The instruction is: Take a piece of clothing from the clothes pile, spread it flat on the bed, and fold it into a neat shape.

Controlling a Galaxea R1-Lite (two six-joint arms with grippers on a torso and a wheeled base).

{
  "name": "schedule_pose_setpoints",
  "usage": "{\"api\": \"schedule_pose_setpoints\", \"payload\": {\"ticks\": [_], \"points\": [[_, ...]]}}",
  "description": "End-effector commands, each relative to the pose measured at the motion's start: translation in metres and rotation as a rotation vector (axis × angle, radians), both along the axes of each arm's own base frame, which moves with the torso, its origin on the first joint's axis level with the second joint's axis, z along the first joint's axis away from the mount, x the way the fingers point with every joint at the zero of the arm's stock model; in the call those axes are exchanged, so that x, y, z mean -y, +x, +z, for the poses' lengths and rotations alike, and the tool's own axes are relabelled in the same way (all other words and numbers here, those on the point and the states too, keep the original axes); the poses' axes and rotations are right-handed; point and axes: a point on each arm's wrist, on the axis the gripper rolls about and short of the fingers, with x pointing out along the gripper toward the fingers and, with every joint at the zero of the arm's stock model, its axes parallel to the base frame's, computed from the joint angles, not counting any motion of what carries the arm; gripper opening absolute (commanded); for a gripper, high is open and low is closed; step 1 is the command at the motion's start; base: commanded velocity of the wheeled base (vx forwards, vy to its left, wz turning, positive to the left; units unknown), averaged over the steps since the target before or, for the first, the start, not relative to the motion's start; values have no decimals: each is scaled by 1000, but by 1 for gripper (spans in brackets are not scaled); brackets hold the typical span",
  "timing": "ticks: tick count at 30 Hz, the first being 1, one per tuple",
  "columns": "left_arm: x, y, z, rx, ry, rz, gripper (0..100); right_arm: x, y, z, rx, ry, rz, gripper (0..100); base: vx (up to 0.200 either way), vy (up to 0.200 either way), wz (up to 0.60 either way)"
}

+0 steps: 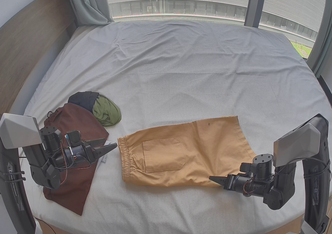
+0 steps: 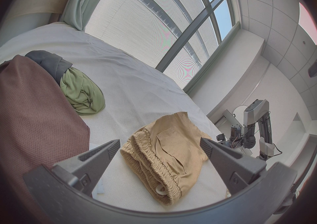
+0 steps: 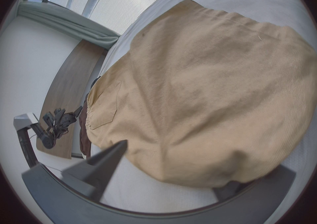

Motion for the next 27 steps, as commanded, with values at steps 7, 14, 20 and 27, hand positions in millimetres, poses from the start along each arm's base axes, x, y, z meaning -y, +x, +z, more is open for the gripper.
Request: {"api": "schedule_pose_setpoints", "payload": {"ticks": [7,14,20,27], "points": [[-1,0,2,21,12,3,100,10,-38,14,9,-78,221,100,0,0,0],[-1,1,1,54,44,-7,100,12,-47,46,82,22,327,100,0,0,0],[-1,1,1,61,47,-7,100,12,-46,61,138,61,351,100,0,0,0],[3,-2,-1,61,57,-26,100,22,-20,66,211,68,274,100,0,0,0]]}}
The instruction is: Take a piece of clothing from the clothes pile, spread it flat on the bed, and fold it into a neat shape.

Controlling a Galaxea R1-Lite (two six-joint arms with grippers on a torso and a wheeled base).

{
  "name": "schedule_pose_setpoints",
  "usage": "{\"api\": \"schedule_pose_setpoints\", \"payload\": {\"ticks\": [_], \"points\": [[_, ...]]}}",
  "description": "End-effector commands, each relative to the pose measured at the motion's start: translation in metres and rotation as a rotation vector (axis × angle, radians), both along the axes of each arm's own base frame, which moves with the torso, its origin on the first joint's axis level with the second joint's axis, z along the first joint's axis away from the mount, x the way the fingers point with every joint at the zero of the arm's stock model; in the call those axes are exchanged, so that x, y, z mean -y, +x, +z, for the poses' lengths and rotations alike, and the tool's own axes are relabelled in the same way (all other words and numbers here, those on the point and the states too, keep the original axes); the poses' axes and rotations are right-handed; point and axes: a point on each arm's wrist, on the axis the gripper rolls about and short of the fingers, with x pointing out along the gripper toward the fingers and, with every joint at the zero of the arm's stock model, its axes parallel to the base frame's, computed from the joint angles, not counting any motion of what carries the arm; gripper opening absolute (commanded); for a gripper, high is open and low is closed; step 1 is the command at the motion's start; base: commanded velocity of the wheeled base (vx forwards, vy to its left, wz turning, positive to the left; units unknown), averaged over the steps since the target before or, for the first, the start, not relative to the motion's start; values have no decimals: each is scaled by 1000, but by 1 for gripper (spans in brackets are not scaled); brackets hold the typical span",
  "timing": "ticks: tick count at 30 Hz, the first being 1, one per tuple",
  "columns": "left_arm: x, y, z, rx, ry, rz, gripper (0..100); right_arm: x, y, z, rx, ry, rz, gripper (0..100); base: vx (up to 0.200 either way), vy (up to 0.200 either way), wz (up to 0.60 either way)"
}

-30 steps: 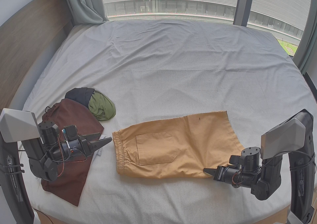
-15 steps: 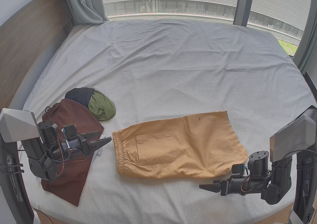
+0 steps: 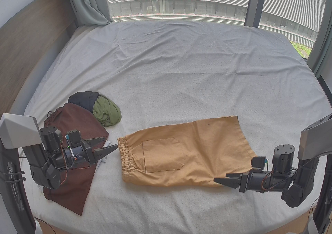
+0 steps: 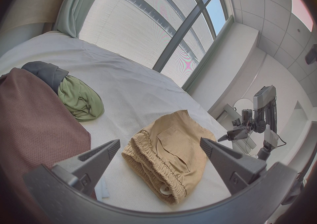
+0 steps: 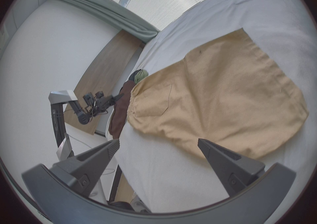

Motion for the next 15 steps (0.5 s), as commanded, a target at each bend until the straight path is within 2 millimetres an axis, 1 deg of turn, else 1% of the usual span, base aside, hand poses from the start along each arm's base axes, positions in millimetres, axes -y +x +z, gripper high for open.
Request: {"api": "schedule_pose_setpoints", "payload": {"ticks": [1,8,15], "points": [[2,-1,-2,0,7,-7,100,6,10,6,38,16,-36,100,0,0,0],[3,-2,-3,-3,10,-11,100,7,18,9,50,38,-59,100,0,0,0],[9,-7,-7,-29,11,-31,100,7,18,8,44,38,-59,100,0,0,0]]}}
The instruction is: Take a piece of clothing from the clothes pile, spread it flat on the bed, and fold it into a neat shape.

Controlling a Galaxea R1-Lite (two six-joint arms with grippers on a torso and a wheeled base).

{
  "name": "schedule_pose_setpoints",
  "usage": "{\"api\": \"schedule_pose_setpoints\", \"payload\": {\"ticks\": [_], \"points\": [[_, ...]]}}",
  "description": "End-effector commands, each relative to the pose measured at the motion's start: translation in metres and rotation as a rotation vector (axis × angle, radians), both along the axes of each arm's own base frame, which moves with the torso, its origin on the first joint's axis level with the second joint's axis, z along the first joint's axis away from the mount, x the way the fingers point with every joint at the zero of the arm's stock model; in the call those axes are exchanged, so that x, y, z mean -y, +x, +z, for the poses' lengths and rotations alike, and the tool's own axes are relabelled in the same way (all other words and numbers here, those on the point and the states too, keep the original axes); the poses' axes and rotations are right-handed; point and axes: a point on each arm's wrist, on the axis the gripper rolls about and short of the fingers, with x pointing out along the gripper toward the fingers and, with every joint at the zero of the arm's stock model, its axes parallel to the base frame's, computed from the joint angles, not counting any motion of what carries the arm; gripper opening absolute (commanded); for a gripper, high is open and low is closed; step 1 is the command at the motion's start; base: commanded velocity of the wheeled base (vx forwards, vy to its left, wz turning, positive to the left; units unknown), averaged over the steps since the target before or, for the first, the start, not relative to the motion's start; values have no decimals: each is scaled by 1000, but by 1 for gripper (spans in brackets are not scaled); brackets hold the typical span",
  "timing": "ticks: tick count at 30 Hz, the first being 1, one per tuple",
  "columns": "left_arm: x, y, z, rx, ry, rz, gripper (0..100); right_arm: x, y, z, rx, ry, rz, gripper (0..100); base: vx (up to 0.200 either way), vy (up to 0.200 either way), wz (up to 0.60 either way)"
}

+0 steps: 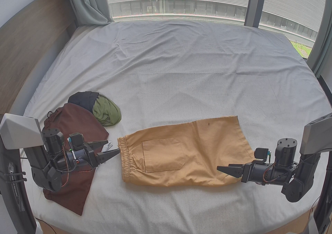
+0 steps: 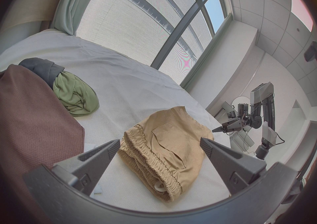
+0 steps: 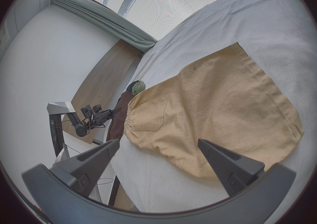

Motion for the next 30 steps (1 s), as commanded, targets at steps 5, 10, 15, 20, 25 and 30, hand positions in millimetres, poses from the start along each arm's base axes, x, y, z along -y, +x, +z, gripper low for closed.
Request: {"api": "schedule_pose_setpoints", "payload": {"ticks": [5,10,15,20,25,30], "points": [[8,-5,-6,-39,-5,-23,100,-1,0,-1,-3,-1,4,100,0,0,0],[12,-4,-21,-87,-6,-31,100,-1,-1,-3,-9,-4,6,100,0,0,0],[17,-5,-30,-120,-8,-42,100,-1,-1,-5,-18,-7,6,100,0,0,0],[23,-7,-36,-197,-39,-28,100,-1,-1,-10,-34,-13,6,100,0,0,0],[26,-2,-43,-260,-71,38,100,-2,-1,-13,-47,-17,8,100,0,0,0],[30,-4,-50,-312,-89,40,100,-2,-1,-21,-71,-31,3,100,0,0,0]]}}
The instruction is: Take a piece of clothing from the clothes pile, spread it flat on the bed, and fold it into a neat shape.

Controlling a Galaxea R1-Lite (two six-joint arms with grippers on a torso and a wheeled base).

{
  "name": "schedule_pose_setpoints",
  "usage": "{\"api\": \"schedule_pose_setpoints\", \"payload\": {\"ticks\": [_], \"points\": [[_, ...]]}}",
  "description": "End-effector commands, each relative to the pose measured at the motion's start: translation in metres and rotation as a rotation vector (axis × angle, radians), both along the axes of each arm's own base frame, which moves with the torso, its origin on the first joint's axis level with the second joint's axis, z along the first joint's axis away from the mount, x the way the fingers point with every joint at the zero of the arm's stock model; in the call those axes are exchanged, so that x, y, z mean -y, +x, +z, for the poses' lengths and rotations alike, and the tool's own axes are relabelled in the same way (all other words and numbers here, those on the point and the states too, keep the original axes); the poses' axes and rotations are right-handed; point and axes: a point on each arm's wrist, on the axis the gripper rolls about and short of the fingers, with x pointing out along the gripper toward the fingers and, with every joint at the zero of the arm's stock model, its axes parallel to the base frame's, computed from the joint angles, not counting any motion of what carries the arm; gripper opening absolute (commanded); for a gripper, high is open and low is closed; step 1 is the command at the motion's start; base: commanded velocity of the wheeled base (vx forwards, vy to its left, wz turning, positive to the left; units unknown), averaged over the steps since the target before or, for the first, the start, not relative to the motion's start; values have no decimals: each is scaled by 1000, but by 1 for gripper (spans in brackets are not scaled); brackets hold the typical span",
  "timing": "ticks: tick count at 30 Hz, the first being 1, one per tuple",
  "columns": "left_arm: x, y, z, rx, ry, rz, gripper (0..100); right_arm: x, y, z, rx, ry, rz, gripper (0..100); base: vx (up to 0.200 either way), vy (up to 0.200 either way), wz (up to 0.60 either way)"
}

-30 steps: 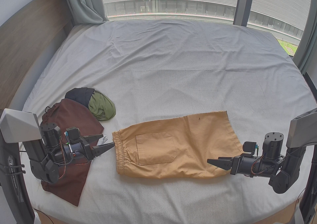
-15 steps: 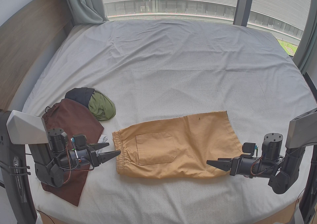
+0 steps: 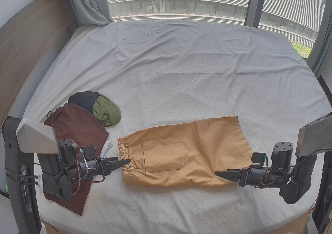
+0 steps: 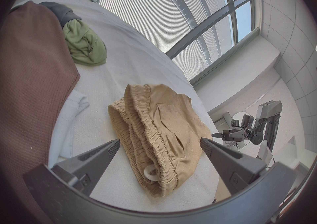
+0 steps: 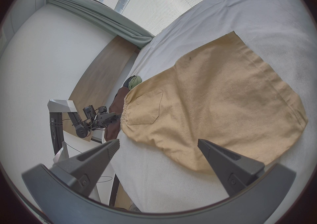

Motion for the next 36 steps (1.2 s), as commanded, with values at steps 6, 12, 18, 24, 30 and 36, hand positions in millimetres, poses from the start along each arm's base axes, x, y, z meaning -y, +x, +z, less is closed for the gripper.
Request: {"api": "schedule_pose_setpoints", "payload": {"ticks": [6,12,18,24,30,36], "points": [[11,-1,-22,-83,2,5,100,-2,0,-8,-21,-21,-14,100,0,0,0],[12,-1,-26,-97,4,17,100,-2,0,-8,-20,-21,-14,100,0,0,0],[21,0,-23,-146,-51,19,100,-2,1,-9,-20,-21,-14,100,0,0,0],[30,1,-12,-235,-147,73,100,-2,1,-9,-21,-21,-14,100,0,0,0],[36,3,-15,-232,-142,82,100,-3,1,-9,-22,-22,-13,100,0,0,0],[36,4,-16,-233,-141,84,100,-3,1,-9,-22,-22,-13,100,0,0,0]]}}
